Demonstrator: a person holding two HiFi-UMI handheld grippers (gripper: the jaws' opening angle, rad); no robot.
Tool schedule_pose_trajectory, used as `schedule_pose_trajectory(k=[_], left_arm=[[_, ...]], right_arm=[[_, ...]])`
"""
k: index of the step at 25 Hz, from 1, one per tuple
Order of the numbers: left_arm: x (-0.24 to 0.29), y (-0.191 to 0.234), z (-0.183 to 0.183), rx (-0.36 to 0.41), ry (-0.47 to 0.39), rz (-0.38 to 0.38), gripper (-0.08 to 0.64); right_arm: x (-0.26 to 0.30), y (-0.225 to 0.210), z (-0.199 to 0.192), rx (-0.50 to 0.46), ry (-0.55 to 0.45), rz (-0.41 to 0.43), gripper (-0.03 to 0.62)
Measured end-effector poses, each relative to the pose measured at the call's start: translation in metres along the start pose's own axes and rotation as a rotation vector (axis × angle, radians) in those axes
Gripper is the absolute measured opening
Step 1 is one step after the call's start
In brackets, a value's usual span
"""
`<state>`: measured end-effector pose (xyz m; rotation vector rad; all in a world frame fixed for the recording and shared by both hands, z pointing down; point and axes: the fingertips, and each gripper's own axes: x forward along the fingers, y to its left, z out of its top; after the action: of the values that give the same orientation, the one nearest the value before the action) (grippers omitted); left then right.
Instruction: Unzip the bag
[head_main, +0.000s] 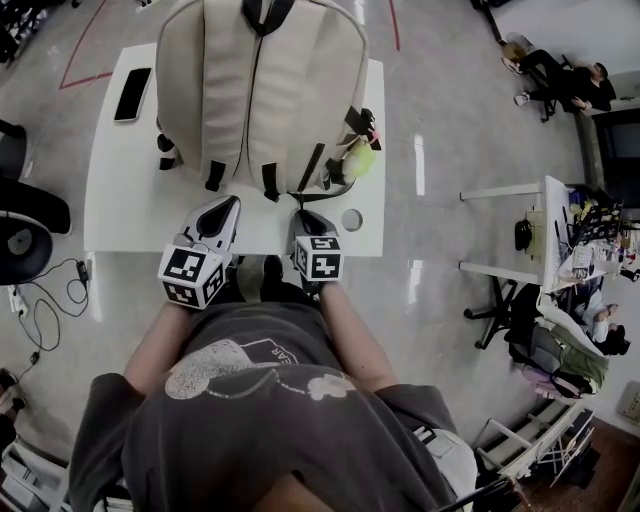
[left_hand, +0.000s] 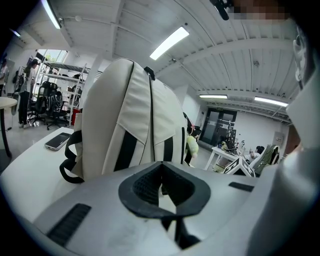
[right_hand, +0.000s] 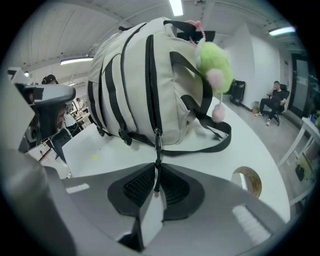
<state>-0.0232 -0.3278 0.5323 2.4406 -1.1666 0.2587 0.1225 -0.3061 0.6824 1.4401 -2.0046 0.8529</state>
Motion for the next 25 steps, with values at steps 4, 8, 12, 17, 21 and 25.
schedule_pose_trajectory(k=[4,8,12,17,21,25], left_arm=[[-0.002,-0.001,-0.004,-0.003,0.004,-0.013,0.006],[-0.006,0.0,-0.003,0.001,0.0,-0.029,0.006],[-0.015,0.005,0.001,0.007,-0.008,-0.043,0.006],[-0.027,0.013,0.001,0.011,-0.004,-0.074,0.006],[-0.039,0.014,-0.002,0.02,-0.003,-0.125,0.006],[-0.043,0.021,-0.007,0.01,-0.003,-0.138,0.006]], right_arm=[[-0.001,-0.001,0.001,0.043,-0.011,0.001,0.04],[-0.007,-0.004,0.002,0.066,-0.022,-0.017,0.046],[-0.021,-0.006,0.011,0.079,-0.072,-0.058,0.058],[-0.037,0.0,0.022,0.114,-0.137,-0.106,0.066],[-0.05,0.008,0.031,0.127,-0.203,-0.152,0.058],[-0.059,0.021,0.037,0.115,-0.234,-0.173,0.027]])
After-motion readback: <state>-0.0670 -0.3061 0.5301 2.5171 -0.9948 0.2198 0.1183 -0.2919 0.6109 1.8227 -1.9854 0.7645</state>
